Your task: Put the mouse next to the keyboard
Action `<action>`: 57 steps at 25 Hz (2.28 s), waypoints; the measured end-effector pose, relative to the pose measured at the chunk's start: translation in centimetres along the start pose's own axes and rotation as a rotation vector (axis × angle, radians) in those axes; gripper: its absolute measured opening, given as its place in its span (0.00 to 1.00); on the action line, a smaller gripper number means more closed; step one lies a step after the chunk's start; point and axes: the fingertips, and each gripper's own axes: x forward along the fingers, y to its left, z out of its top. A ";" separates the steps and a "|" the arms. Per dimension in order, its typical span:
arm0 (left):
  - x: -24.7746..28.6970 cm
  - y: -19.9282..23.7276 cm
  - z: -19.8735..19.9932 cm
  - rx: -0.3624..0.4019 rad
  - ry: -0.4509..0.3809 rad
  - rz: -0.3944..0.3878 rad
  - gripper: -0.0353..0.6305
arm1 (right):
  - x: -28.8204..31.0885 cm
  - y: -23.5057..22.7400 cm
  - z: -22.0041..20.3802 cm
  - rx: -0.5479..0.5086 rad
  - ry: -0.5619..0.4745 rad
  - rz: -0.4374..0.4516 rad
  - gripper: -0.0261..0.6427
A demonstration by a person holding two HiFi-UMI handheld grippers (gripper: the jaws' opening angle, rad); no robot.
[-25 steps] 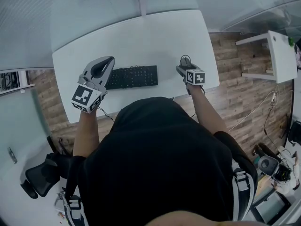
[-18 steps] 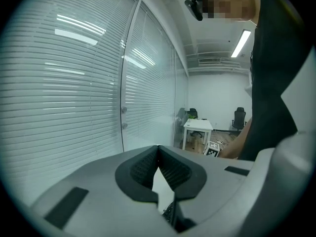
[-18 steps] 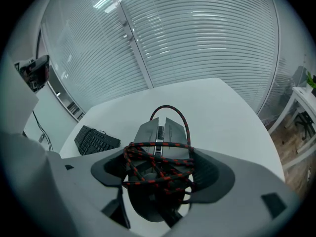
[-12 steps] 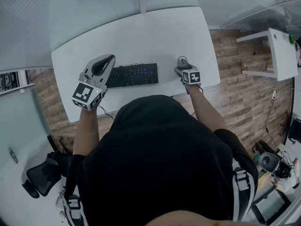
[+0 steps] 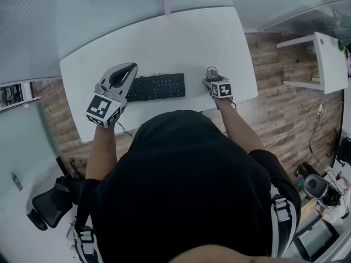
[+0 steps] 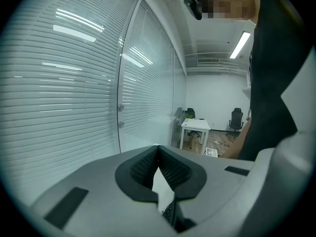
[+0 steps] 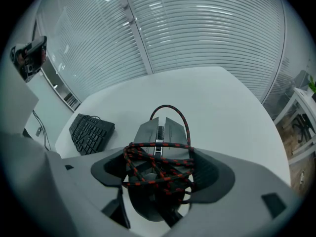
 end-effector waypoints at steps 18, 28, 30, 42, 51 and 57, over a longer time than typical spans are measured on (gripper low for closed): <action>-0.2 1.0 -0.6 -0.029 0.015 0.029 0.09 | 1.4 -0.9 -0.6 -0.035 0.056 -0.020 0.64; 0.1 0.9 -0.5 -0.026 0.013 0.025 0.09 | 1.8 -1.2 -0.9 -0.037 0.075 -0.034 0.64; 0.1 0.7 -0.6 -0.027 0.014 0.025 0.09 | 1.8 -1.3 -1.0 -0.037 0.078 -0.039 0.64; -0.2 1.4 -0.8 -0.029 0.020 0.028 0.09 | 1.9 -0.7 -0.5 -0.045 0.080 -0.063 0.64; 0.0 0.9 -0.9 -0.023 0.012 0.020 0.09 | 1.2 -0.7 0.0 -0.054 0.056 -0.056 0.64; -0.2 1.1 -0.8 -0.016 0.004 0.024 0.09 | 0.5 -0.4 0.3 -0.025 0.030 -0.049 0.64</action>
